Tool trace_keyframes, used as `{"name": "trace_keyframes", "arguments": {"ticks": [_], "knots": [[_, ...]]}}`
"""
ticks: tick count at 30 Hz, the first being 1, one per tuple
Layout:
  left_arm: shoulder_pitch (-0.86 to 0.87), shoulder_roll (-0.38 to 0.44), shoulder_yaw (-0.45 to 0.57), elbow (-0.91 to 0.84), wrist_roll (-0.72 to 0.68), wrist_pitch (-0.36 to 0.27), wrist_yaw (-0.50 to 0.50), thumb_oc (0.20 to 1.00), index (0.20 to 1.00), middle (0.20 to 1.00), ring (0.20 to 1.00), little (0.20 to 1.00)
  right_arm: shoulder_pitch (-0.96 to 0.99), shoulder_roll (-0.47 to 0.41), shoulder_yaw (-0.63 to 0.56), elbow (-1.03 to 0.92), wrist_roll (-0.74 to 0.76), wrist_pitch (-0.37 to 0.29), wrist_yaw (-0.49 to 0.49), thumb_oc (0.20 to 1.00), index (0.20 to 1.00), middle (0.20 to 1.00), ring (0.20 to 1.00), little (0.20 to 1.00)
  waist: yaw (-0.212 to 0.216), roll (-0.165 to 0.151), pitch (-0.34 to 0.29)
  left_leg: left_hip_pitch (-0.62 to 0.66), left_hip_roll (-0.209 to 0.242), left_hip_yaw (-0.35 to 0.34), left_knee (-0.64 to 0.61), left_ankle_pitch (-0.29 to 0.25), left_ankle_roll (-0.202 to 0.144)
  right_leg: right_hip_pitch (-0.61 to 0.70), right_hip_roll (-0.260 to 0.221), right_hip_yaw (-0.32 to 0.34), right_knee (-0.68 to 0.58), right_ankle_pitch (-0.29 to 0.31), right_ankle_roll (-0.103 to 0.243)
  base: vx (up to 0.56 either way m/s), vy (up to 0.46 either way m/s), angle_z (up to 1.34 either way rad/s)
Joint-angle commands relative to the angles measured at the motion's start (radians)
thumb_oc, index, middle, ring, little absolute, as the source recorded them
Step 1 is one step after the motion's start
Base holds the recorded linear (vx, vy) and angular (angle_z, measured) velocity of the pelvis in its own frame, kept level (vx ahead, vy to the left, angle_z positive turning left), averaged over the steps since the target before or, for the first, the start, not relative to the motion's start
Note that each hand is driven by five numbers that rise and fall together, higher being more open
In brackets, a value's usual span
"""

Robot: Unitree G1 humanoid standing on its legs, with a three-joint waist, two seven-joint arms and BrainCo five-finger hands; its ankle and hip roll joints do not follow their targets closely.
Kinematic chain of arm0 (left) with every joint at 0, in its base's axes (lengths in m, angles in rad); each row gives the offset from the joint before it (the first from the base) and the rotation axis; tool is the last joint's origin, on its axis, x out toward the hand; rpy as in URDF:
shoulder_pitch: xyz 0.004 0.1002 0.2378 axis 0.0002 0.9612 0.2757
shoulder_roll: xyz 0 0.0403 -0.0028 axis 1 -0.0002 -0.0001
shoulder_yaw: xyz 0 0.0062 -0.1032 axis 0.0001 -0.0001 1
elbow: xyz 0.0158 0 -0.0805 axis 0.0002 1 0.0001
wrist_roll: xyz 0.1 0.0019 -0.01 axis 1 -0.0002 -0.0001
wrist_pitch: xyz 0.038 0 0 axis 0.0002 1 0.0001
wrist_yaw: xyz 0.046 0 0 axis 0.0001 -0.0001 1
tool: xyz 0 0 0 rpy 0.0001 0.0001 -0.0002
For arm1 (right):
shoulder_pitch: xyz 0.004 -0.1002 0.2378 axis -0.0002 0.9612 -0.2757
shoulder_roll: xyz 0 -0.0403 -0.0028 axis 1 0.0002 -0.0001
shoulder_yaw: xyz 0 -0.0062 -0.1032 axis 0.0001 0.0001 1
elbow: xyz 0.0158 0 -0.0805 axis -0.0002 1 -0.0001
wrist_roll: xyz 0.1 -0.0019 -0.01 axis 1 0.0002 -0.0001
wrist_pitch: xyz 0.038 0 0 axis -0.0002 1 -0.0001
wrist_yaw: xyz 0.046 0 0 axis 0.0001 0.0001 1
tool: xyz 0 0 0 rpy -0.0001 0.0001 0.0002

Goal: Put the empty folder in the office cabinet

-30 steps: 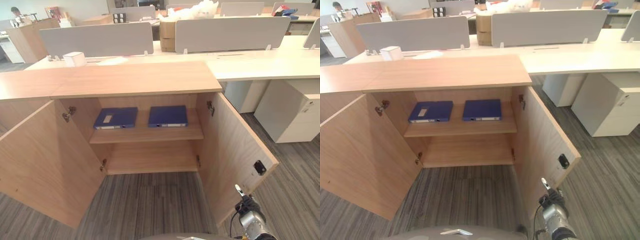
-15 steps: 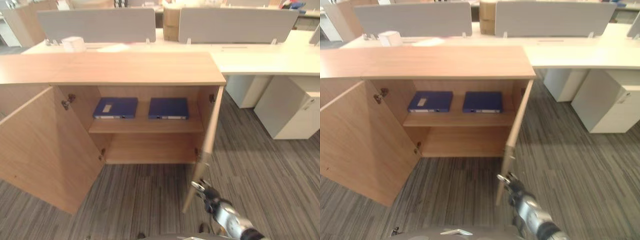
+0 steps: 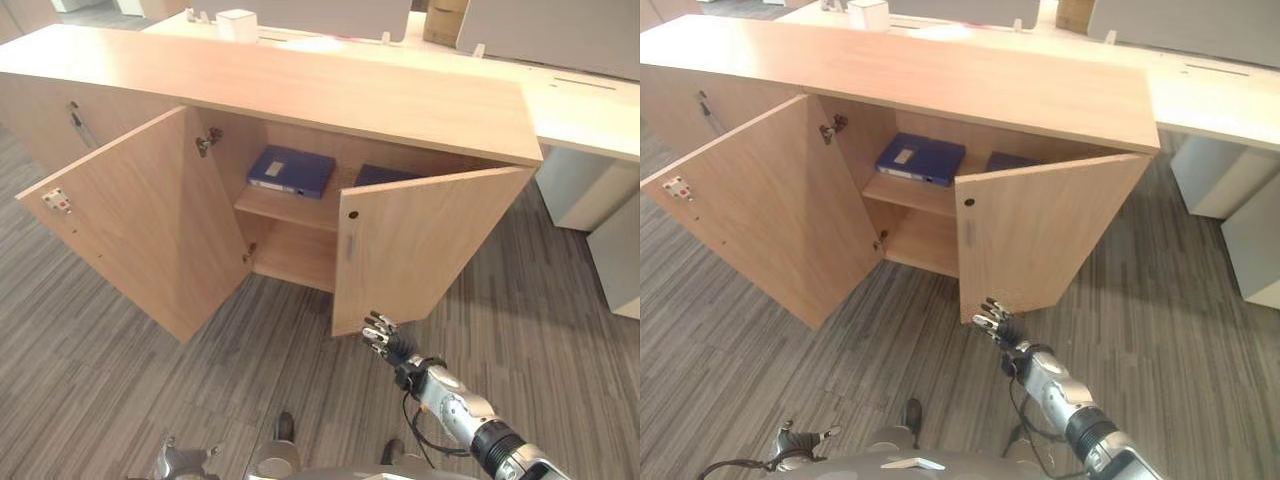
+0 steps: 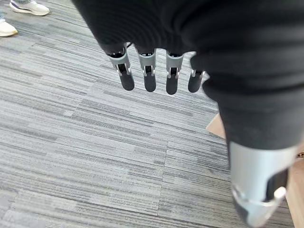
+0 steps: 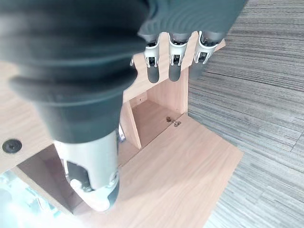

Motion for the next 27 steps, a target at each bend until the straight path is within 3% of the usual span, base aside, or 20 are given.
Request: {"name": "trace_keyframes", "arguments": {"ticks": [1,5,7,9,10,11,12,13,15,16,17,18,19,21,22,24,25,27], "knots": [[-0.042,0.054,0.012,0.001,-0.022,-0.032,0.036,1.000,1.000,1.000,1.000,1.000,-0.015,0.025,-0.067,0.009,0.021,-0.061,-0.012,1.000,1.000,1.000,1.000,1.000,-0.006,-0.024,0.002,0.067,0.035,-0.033,-0.159,0.028,-0.052,0.085,-0.019,-0.001,-0.105,0.000,0.062,-0.02,0.288,0.13],[-0.050,0.078,0.042,-0.008,-0.053,-0.045,0.052,1.000,1.000,1.000,1.000,1.000,0.000,0.061,-0.132,0.114,0.048,-0.072,-0.050,1.000,1.000,1.000,1.000,1.000,0.002,-0.043,0.010,0.070,-0.003,-0.029,-0.171,0.014,-0.028,0.057,-0.071,0.006,-0.106,0.050,0.087,-0.07,0.298,0.16],[-0.073,0.152,0.089,-0.043,-0.083,-0.064,0.074,1.000,1.000,1.000,1.000,1.000,-0.005,0.091,-0.210,0.261,0.022,-0.064,-0.102,1.000,1.000,1.000,1.000,1.000,0.021,-0.070,0.018,0.061,-0.048,-0.020,-0.172,-0.002,-0.003,0.040,-0.119,0.005,-0.116,0.096,0.122,-0.09,0.255,0.04],[-0.076,0.187,0.113,-0.054,-0.094,-0.068,0.077,1.000,1.000,1.000,1.000,1.000,-0.004,0.098,-0.236,0.307,0.006,-0.056,-0.112,1.000,1.000,1.000,1.000,1.000,0.025,-0.074,0.020,0.060,-0.061,-0.019,-0.172,-0.006,0.004,0.041,-0.131,0.006,-0.116,0.101,0.128,-0.01,0.137,0.08],[-0.080,0.235,0.140,-0.058,-0.104,-0.071,0.076,1.000,1.000,1.000,1.000,1.000,-0.004,0.105,-0.265,0.355,-0.006,-0.044,-0.120,1.000,1.000,1.000,1.000,1.000,0.030,-0.076,0.021,0.067,-0.072,-0.019,-0.172,-0.014,0.010,0.047,-0.142,0.007,-0.109,0.099,0.133,0.01,0.162,0.06],[-0.101,0.355,0.196,-0.043,-0.114,-0.071,0.083,1.000,1.000,1.000,1.000,1.000,-0.010,0.123,-0.328,0.453,-0.016,-0.028,-0.141,1.000,1.000,1.000,1.000,1.000,0.035,-0.083,0.025,0.071,-0.092,-0.013,-0.172,-0.023,0.023,0.043,-0.167,0.006,-0.085,0.103,0.143,0.01,0.160,0.01],[-0.101,0.355,0.196,-0.043,-0.114,-0.071,0.083,1.000,1.000,1.000,1.000,1.000,-0.010,0.123,-0.329,0.453,-0.016,-0.028,-0.141,1.000,1.000,1.000,1.000,1.000,0.035,-0.083,0.024,0.070,-0.093,-0.013,-0.172,-0.022,0.023,0.042,-0.168,0.006,-0.085,0.103,0.143,0.00,0.144,0.02],[-0.109,0.420,0.220,-0.028,-0.109,-0.069,0.088,1.000,1.000,1.000,1.000,1.000,-0.007,0.128,-0.350,0.503,-0.031,-0.024,-0.151,1.000,1.000,1.000,1.000,1.000,0.036,-0.081,0.028,0.081,-0.092,-0.005,-0.172,-0.029,0.027,0.044,-0.172,-0.002,-0.066,0.098,0.142,0.01,0.058,0.05],[-0.115,0.537,0.276,-0.022,-0.108,-0.066,0.085,1.000,1.000,1.000,1.000,1.000,-0.002,0.131,-0.383,0.574,-0.044,-0.008,-0.157,1.000,1.000,1.000,1.000,1.000,0.027,-0.082,0.032,0.086,-0.091,0.007,-0.172,-0.023,0.037,0.037,-0.155,0.009,-0.029,0.089,0.130,0.02,0.091,0.04],[-0.089,0.627,0.353,-0.028,-0.131,-0.067,0.082,1.000,1.000,1.000,1.000,1.000,0.003,0.116,-0.424,0.625,-0.047,-0.007,-0.168,1.000,1.000,1.000,1.000,1.000,0.013,-0.076,0.033,0.097,-0.086,0.029,-0.172,-0.018,0.047,0.020,-0.082,0.048,0.008,0.052,0.108,0.02,0.075,-0.03],[-0.089,0.627,0.354,-0.029,-0.131,-0.067,0.082,1.000,1.000,1.000,1.000,1.000,0.002,0.117,-0.424,0.626,-0.047,-0.007,-0.167,1.000,1.000,1.000,1.000,1.000,0.013,-0.077,0.030,0.093,-0.087,0.030,-0.172,-0.015,0.047,0.015,-0.082,0.050,0.006,0.056,0.107,0.02,0.114,-0.31],[-0.067,0.677,0.404,-0.037,-0.150,-0.072,0.072,1.000,1.000,1.000,1.000,1.000,0.011,0.100,-0.446,0.666,-0.062,-0.011,-0.173,1.000,1.000,1.000,1.000,1.000,0.003,-0.062,0.024,0.097,-0.081,0.064,-0.172,-0.011,0.052,-0.011,0.005,0.022,0.044,-0.003,0.071,0.00,0.052,-0.44],[-0.057,0.693,0.418,-0.047,-0.153,-0.077,0.069,1.000,1.000,1.000,1.000,1.000,0.027,0.089,-0.448,0.680,-0.071,-0.024,-0.181,1.000,1.000,1.000,1.000,1.000,0.000,-0.069,0.016,0.094,-0.087,0.077,-0.172,-0.009,0.054,0.006,0.048,0.012,0.020,-0.035,0.045,0.02,0.060,-0.80],[-0.037,0.690,0.467,-0.058,-0.171,-0.071,0.066,1.000,1.000,1.000,1.000,1.000,0.035,0.070,-0.483,0.729,-0.069,-0.010,-0.192,1.000,1.000,1.000,1.000,1.000,-0.012,-0.079,0.014,0.108,-0.106,0.083,-0.172,-0.012,0.060,0.041,0.100,0.057,-0.041,-0.038,0.025,0.05,0.002,-0.46],[-0.036,0.690,0.469,-0.060,-0.171,-0.071,0.066,1.000,1.000,1.000,1.000,1.000,0.034,0.070,-0.483,0.730,-0.069,-0.010,-0.191,1.000,1.000,1.000,1.000,1.000,-0.011,-0.079,0.013,0.105,-0.106,0.085,-0.172,-0.008,0.060,0.040,0.101,0.059,-0.046,-0.032,0.025,0.06,-0.019,0.00],[-0.054,0.673,0.464,-0.071,-0.195,-0.072,0.070,1.000,1.000,1.000,1.000,1.000,0.045,0.031,-0.549,0.788,-0.063,0.000,-0.209,1.000,1.000,1.000,1.000,1.000,-0.022,-0.086,0.027,0.052,-0.121,0.095,-0.028,-0.050,0.057,0.061,0.109,0.080,-0.087,-0.020,0.015,0.00,-0.014,-0.24],[-0.084,0.653,0.439,-0.086,-0.190,-0.076,0.061,1.000,1.000,1.000,1.000,1.000,0.064,-0.009,-0.582,0.830,-0.108,0.021,-0.217,1.000,1.000,1.000,1.000,1.000,-0.035,-0.094,0.046,-0.009,-0.107,0.129,0.080,-0.058,0.021,0.091,0.091,0.066,-0.119,-0.017,0.013,-0.05,0.057,-0.11],[-0.088,0.636,0.428,-0.094,-0.175,-0.082,0.066,1.000,1.000,1.000,1.000,1.000,0.070,-0.043,-0.599,0.871,-0.178,0.040,-0.228,1.000,1.000,1.000,1.000,1.000,-0.049,-0.083,0.041,-0.025,-0.055,0.149,0.110,-0.067,0.012,0.104,0.082,0.061,-0.142,-0.008,0.020,0.01,0.127,0.38]]}}
